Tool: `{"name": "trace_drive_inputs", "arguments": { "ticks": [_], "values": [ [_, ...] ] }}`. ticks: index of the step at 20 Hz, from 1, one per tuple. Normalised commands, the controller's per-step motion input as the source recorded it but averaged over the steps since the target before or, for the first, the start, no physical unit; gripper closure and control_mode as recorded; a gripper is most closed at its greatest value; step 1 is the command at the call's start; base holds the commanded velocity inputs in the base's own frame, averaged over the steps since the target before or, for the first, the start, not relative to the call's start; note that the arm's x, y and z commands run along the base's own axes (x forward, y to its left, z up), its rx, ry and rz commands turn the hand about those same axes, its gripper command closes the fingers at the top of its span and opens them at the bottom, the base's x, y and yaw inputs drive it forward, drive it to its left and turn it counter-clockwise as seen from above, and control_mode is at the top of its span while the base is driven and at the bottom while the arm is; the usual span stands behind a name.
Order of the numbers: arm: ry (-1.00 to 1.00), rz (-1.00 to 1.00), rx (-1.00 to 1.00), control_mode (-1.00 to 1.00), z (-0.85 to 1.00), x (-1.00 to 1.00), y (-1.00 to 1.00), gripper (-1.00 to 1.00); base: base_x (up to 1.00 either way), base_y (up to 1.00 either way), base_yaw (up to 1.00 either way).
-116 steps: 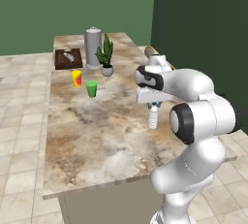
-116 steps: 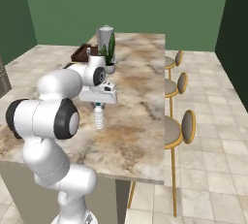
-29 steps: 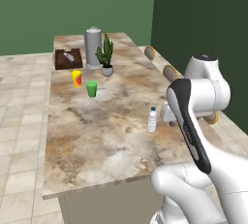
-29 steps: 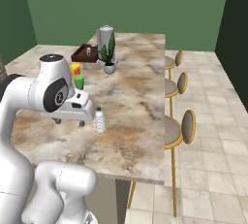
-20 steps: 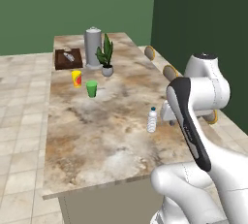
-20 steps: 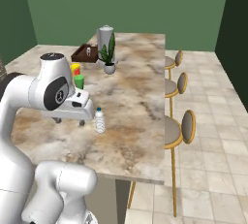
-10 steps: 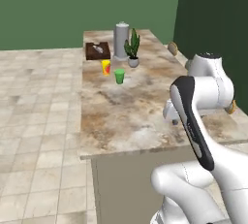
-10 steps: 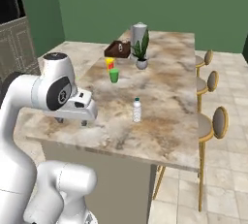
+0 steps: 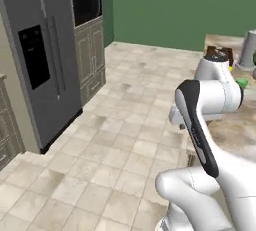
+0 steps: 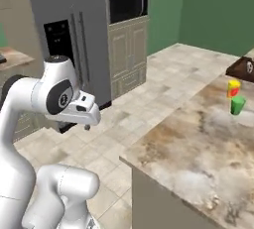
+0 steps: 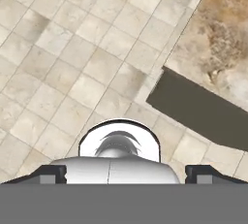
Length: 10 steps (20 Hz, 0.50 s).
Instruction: Place the drinks on the dining counter in a tight cluster.
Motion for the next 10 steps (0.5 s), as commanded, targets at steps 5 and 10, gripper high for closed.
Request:
{"name": "trace_drive_inputs", "arguments": {
  "ticks": [5, 10],
  "values": [
    [0.00, 0.00, 0.00, 1.00, 0.00, 0.00, 0.00, -1.00, -0.17, 0.48, 0.88],
    [0.00, 0.00, 0.00, 1.00, 0.00, 0.00, 0.00, -1.00, -0.09, 0.55, 0.93]
  ]
}}
